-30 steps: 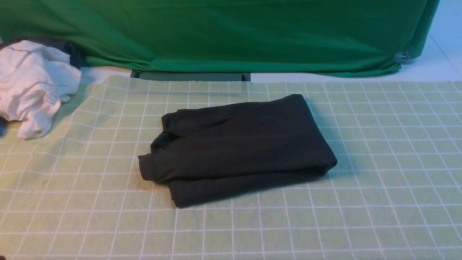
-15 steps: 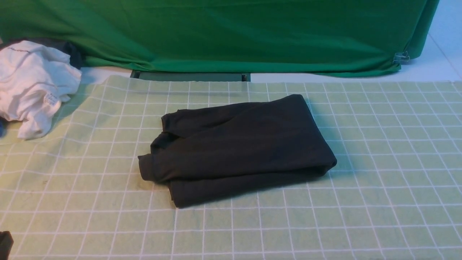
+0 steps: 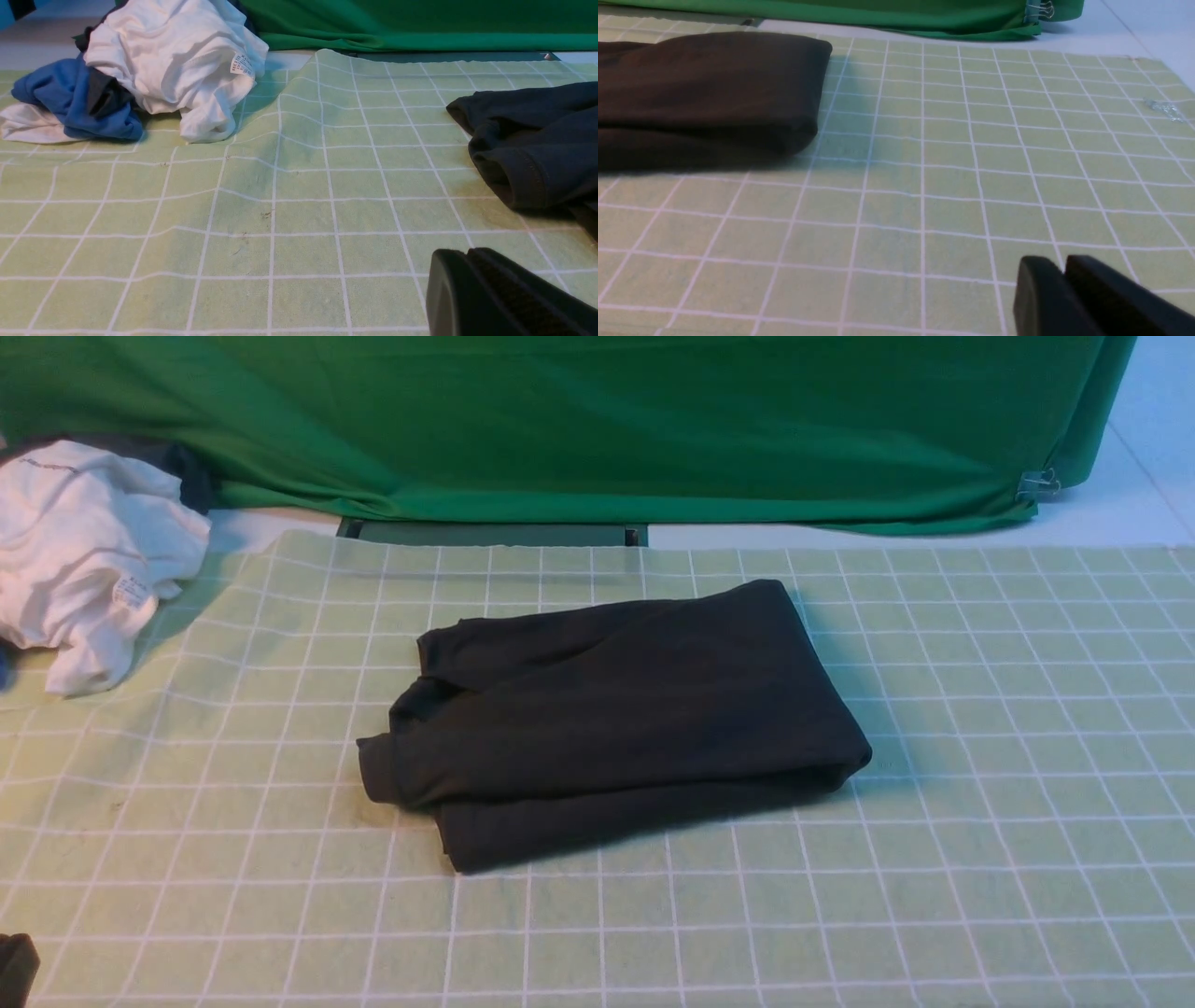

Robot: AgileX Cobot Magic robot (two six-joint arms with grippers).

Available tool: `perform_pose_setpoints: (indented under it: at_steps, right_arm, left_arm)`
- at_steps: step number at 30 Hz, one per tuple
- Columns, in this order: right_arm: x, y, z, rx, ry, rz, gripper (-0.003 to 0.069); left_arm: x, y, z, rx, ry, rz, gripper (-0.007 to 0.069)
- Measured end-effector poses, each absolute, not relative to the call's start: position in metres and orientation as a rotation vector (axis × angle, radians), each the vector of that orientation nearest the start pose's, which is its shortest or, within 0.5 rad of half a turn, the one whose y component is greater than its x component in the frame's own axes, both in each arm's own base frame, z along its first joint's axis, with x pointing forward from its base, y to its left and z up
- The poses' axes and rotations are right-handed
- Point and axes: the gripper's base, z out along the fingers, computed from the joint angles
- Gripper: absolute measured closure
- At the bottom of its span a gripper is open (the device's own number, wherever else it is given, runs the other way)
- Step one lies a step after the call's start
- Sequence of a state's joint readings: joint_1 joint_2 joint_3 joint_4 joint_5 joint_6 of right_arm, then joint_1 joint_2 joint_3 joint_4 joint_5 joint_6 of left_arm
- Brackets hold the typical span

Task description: Fold a long-sleeved shirt over a green coffee tablecloth.

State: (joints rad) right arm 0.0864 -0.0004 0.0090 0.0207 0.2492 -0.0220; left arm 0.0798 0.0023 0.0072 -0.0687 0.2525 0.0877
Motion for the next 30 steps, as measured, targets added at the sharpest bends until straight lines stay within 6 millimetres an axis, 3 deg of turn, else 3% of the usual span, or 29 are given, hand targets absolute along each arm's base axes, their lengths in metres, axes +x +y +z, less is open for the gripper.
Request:
perform_pose_setpoints:
  at_steps: [30]
  right_arm:
    - [0.0553, 0.0053, 0.1876, -0.081, 1.74, 0.066, 0.0469]
  left_arm:
    - [0.0555, 0.0029, 0.1878, -0.023, 1.745, 0.072, 0.0656]
